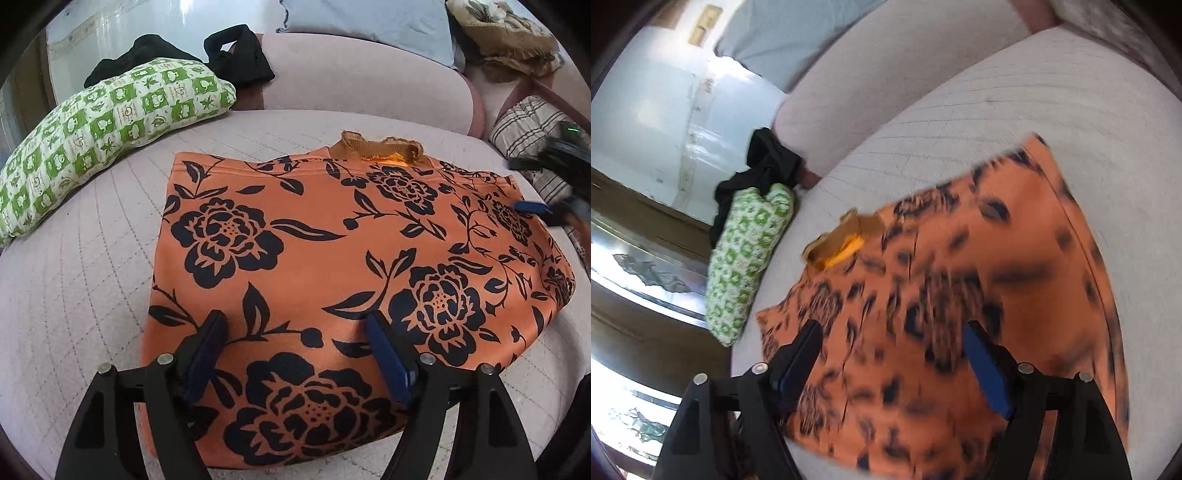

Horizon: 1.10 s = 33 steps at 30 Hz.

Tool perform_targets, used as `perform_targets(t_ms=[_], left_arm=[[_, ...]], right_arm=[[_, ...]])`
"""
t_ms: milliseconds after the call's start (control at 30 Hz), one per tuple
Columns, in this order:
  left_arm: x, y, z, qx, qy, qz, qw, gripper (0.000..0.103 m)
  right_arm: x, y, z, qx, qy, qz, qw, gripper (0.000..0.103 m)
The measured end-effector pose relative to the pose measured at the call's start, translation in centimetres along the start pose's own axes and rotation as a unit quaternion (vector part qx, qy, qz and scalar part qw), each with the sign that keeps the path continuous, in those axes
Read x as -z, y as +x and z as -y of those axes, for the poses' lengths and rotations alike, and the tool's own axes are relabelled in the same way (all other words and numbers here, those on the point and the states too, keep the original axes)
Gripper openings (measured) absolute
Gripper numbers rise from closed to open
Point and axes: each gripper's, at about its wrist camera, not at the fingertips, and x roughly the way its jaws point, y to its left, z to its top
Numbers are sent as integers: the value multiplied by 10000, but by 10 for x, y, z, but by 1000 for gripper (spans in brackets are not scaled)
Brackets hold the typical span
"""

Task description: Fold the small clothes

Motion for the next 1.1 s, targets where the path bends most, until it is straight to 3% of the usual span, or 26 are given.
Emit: perform_targets(t_ms=[67,133,200,267,400,467,633,733,833,1000,1067,1100], left_arm=[[-1,0,-1,6,13,6,10000,79],[-1,1,-1,19,27,18,10000,79],[-1,0,-3,46,1,20,10000,80],[-1,0,-3,47,-2,32,10000,80],[-1,-3,-1,-20,11,57,10000,80],[-2,-8,-2,-34,-103,43,9999,80],[-4,-35,7,-27,-208,230,9995,80],[-1,-48,17,-55,-152,312,9994,80],[1,-55,25,-35,-150,315,9994,80],[-1,-54,44,-78,-22,330,9994,80],[-4,-48,52,-60,56,297,9995,80],[-5,-44,56,-85,101,277,9995,80]], right_arm=[[-31,16,20,102,371,3,9993,81],[-53,13,44,189,866,373,9954,81],[-53,0,53,-30,1279,616,9899,81],[-42,-18,45,33,1106,721,9912,81],[12,-68,18,117,506,949,9941,81],[45,-89,14,-113,531,1084,9926,81],[143,-106,19,-344,1210,928,9877,82],[172,-98,47,-541,1822,846,9781,83],[172,-87,60,-755,2274,1015,9656,83],[150,-82,70,-688,2579,1374,9539,83],[143,-82,70,-602,2566,1417,9542,80],[139,-81,65,-494,2431,1455,9578,73]])
